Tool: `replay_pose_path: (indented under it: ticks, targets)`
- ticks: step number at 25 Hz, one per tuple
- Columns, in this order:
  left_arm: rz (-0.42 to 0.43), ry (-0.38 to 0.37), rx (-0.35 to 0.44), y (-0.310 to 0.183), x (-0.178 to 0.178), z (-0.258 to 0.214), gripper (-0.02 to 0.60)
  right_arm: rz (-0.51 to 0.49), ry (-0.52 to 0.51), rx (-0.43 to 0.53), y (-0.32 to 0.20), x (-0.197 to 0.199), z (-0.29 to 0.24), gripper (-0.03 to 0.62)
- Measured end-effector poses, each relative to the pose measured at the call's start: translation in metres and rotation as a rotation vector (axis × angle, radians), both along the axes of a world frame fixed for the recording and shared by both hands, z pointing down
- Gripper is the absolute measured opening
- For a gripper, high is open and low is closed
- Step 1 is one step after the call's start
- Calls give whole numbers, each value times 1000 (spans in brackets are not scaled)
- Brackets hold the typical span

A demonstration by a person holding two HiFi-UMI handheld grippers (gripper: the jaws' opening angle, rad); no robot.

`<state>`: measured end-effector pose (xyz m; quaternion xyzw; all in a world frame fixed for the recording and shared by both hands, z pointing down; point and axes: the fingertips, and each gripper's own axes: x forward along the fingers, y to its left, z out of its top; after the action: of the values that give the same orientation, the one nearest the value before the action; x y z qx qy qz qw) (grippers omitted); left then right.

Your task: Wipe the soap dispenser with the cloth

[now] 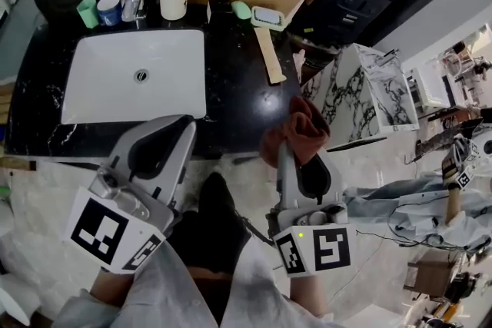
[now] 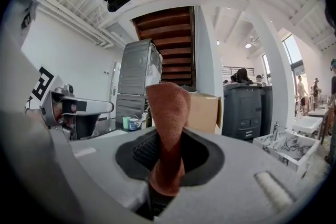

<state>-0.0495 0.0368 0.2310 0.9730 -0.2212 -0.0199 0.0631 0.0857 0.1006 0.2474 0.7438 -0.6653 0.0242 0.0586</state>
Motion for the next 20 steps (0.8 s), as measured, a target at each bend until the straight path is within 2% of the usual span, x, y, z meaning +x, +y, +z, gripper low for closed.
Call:
replay_pose_path:
  ticks: [8,20]
  targets:
    - [-48,-11,19,-19,0,-1,3,-47,21,12,-37,14,-6,75]
    - [-163,5,-2,-81,7,0,3,-155,46,-7,-118,26,-6,75]
